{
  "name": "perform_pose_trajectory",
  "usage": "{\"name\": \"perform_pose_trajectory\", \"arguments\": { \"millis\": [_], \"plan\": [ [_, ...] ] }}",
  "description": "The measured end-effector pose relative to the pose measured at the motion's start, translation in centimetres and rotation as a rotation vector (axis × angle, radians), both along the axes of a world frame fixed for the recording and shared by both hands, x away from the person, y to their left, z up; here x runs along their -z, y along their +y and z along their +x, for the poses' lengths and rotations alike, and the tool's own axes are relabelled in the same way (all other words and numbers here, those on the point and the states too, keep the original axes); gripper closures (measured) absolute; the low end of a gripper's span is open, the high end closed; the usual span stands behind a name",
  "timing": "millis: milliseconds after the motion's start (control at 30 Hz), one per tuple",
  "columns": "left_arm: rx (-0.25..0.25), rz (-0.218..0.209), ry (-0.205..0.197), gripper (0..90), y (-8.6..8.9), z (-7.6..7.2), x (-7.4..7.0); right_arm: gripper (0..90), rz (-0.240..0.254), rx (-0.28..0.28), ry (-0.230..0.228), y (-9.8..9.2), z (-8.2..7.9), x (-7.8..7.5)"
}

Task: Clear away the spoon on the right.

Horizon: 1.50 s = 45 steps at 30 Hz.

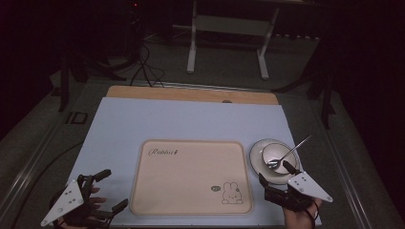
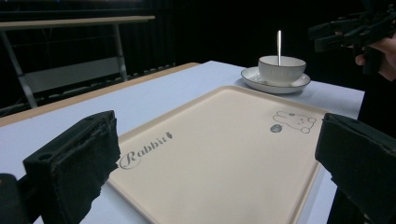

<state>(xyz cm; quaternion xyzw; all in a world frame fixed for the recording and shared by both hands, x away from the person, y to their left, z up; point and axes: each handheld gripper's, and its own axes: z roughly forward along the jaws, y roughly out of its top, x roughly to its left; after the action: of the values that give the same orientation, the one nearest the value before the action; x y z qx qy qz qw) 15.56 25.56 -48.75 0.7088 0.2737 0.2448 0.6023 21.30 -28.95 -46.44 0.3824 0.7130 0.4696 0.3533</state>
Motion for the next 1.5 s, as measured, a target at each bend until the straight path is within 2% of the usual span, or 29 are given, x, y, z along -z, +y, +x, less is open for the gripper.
{"name": "perform_pose_trajectory", "arguments": {
  "millis": [133,267,433,533,700,1033,1233,1367,1400,1500],
  "plan": [
    [-0.003,-0.001,0.000,0.0,0.0,0.0,0.0,10.6,-0.005,-0.015,0.000,0.1,0.0,-0.1],
    [-0.005,0.006,-0.005,0.0,-0.6,-0.2,-0.1,10.4,0.001,-0.022,0.020,0.1,0.3,0.0],
    [0.007,0.022,-0.005,0.0,-1.0,-0.1,-0.1,10.0,-0.014,-0.035,0.029,0.2,0.2,-0.1],
    [0.006,0.026,-0.005,0.0,-0.9,-0.1,-0.1,10.0,0.003,-0.035,0.040,0.2,0.1,-0.4],
    [0.004,0.027,-0.009,0.0,-0.8,-0.1,-0.1,10.2,0.040,-0.052,0.042,0.5,-0.1,-1.8],
    [0.013,0.028,-0.007,0.0,-0.8,-0.2,0.0,10.1,0.053,-0.060,-0.026,-0.1,0.4,-4.8],
    [0.012,0.026,-0.004,0.0,-0.8,-0.1,0.0,9.8,0.074,-0.046,-0.060,-1.3,1.4,-6.5],
    [0.014,0.028,-0.003,0.0,-0.8,-0.1,0.1,9.8,0.072,-0.035,-0.061,-1.9,2.1,-7.2],
    [0.015,0.027,-0.003,0.0,-0.9,-0.1,0.0,9.7,0.068,-0.026,-0.058,-2.4,2.7,-7.5],
    [0.017,0.031,-0.004,0.0,-0.9,-0.2,0.0,9.7,0.084,-0.004,-0.053,-3.2,3.5,-8.0]
  ]
}}
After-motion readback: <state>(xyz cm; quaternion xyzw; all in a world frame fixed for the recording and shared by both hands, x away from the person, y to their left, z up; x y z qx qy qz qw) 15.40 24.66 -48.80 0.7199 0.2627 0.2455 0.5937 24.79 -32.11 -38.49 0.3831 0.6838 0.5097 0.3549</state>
